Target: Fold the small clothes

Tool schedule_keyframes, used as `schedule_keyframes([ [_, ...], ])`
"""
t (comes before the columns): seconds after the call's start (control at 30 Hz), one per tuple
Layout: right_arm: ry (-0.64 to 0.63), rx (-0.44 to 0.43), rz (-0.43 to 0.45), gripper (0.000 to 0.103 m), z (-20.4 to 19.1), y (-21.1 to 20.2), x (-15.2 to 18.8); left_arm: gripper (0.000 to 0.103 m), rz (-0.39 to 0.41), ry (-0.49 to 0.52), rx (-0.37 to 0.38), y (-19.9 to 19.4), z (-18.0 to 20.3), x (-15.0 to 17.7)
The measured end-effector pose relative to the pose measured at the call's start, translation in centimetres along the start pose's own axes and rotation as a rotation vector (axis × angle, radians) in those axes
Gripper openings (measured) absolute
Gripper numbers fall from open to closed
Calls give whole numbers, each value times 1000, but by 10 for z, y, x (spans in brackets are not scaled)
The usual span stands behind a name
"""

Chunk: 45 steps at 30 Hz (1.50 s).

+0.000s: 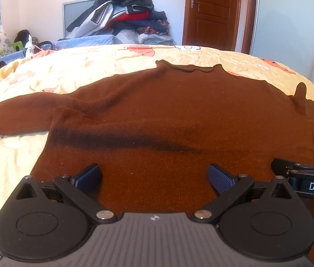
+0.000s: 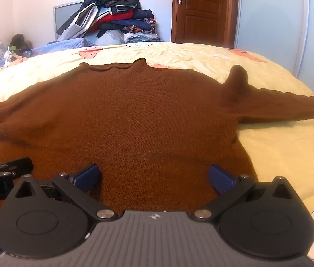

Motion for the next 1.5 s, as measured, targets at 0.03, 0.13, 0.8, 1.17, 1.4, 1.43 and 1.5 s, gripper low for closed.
schedule_keyframes([
  [0.03, 0, 0, 0, 103, 0, 0, 0, 103, 1, -2, 2, 0, 0, 0],
  [0.13, -1, 1, 0, 103, 0, 0, 0, 103, 1, -3, 4, 0, 1, -1],
  [0.8, -1, 0, -2, 103, 0, 0, 0, 103, -4, 16, -5, 2, 4, 1],
  [1.17, -2, 1, -2, 103, 0, 1, 0, 103, -22, 13, -8, 4, 5, -1],
  [1.4, -2, 1, -3, 103, 0, 1, 0, 103, -23, 16, -7, 4, 5, -1],
  [1.43, -2, 1, -3, 103, 0, 1, 0, 103, -22, 16, -7, 3, 5, -1],
  [1.5, -2, 1, -3, 103, 0, 1, 0, 103, -22, 16, -9, 3, 5, -1],
])
Point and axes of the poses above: each gripper's, at about its wrist camera, not at the fingertips, and y roughly the way its jaws point, z to its right, x to its underside, the point moved 3 cm from there along y, roughly the way its jaws point, and after that the axes turned 4 degrees about x, right-handed, at the moved point
